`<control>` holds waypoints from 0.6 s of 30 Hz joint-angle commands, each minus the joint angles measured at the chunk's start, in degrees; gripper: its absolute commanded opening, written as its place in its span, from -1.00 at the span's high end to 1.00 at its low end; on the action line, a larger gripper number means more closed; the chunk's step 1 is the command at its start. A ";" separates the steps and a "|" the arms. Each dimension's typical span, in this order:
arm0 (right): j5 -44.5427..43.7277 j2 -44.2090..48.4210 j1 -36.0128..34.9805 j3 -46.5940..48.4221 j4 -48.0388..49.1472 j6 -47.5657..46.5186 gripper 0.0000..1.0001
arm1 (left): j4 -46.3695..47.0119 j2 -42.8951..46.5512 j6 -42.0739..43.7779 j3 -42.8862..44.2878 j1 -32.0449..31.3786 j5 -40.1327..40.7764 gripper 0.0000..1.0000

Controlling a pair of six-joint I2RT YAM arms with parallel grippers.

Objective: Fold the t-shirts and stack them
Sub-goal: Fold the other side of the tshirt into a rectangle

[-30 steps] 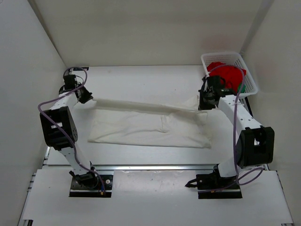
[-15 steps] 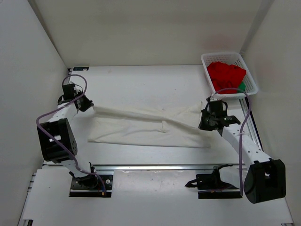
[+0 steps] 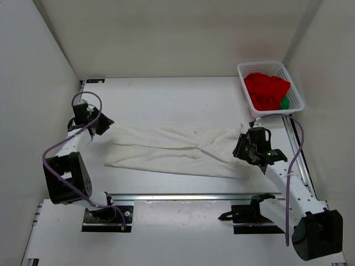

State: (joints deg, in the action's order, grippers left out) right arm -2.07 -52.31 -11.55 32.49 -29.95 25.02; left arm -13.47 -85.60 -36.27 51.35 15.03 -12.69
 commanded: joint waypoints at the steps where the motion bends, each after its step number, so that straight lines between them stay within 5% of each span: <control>1: 1.35 -3.82 -2.33 5.47 7.08 -1.10 0.44 | 3.36 5.62 0.06 -0.37 -7.97 1.25 0.05; 3: 6.19 -9.10 -5.48 7.75 11.22 -2.42 0.99 | 4.68 5.89 -0.55 -1.95 -11.41 1.88 0.08; 5: 6.46 -16.12 -7.42 10.22 15.78 -3.64 1.00 | 7.56 5.10 -1.78 -5.19 -13.09 1.44 0.10; 10: 8.31 -27.91 -7.79 16.01 23.18 -5.85 0.47 | 12.24 -1.47 -5.12 -7.93 -12.84 -2.77 0.17; 18: 8.67 -36.71 -7.43 20.77 24.07 -7.53 0.40 | 18.57 -4.49 -8.38 -11.98 -9.23 -7.79 0.23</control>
State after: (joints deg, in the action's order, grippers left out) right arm 6.48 -88.12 -18.68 50.63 -9.17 19.03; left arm 0.67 -92.33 -43.68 39.59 5.98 -18.33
